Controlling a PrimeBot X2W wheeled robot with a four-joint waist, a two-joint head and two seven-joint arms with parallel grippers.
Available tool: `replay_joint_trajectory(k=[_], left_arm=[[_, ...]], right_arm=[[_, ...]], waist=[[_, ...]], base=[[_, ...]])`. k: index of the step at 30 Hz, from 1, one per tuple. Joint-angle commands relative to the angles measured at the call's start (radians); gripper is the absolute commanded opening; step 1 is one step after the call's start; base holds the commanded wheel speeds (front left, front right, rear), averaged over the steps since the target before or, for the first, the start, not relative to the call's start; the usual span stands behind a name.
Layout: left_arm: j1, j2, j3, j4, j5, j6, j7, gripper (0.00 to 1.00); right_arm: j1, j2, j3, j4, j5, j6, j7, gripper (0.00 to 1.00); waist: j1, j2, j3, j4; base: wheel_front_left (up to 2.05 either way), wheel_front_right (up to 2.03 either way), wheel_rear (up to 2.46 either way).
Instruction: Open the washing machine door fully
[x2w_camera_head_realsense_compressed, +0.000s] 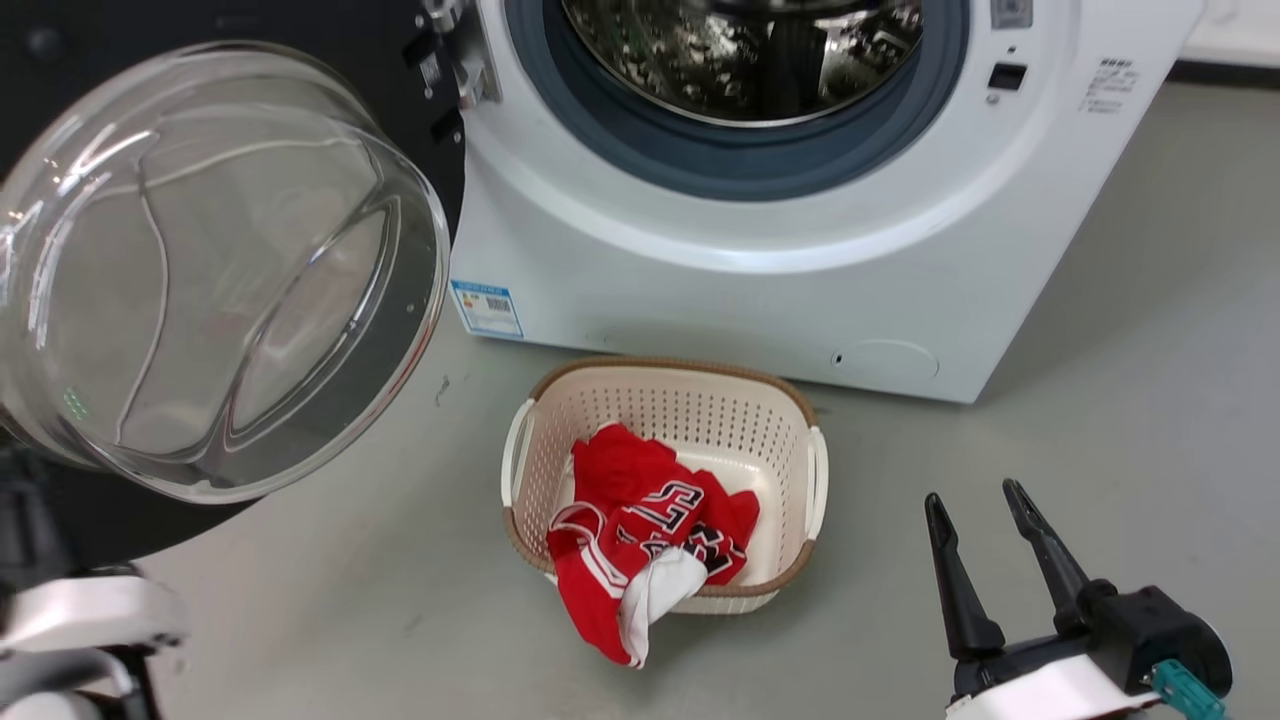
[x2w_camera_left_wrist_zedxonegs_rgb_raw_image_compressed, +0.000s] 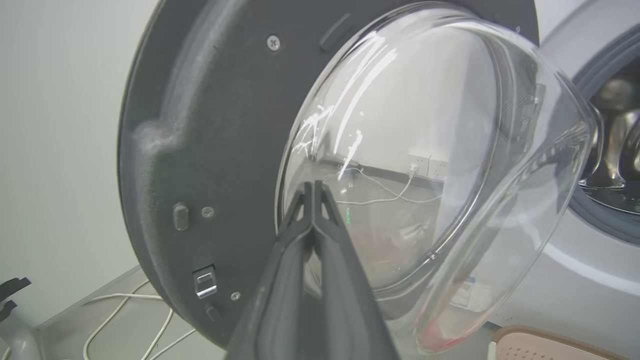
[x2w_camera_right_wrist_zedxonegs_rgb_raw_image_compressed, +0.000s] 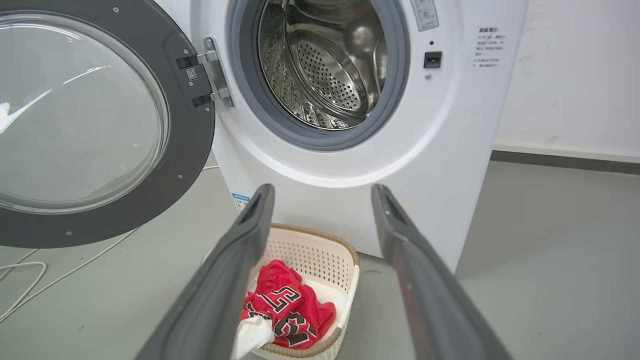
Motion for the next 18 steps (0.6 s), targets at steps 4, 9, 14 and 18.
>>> replay_joint_trajectory(k=[4,9,14,18], left_arm=[[0.079,-0.027,-0.091,-0.093,0.010,-0.009,0.002,0.00],[0.168,-0.041,-0.198,-0.207,0.004,-0.006,0.003,0.00],[0.227,-0.043,-0.309,-0.273,-0.011,0.006,0.003,0.00],[0.257,-0.044,-0.395,-0.288,-0.039,0.031,0.003,0.00]], right_arm=[[0.021,0.001,-0.010,-0.009,0.007,-0.001,-0.002,1.00],[0.033,0.001,-0.022,-0.026,0.012,-0.001,-0.002,1.00],[0.046,0.001,-0.043,-0.055,0.012,-0.001,-0.002,1.00],[0.059,0.001,-0.051,-0.078,0.014,-0.001,-0.002,1.00]], waist=[[0.0001,0.0000,-0.047,-0.012],[0.0001,0.0000,-0.071,-0.038],[0.0001,0.0000,-0.090,-0.075],[0.0001,0.0000,-0.104,-0.113]], base=[[0.00,0.00,0.00],[0.00,0.00,0.00],[0.00,0.00,0.00],[0.00,0.00,0.00]])
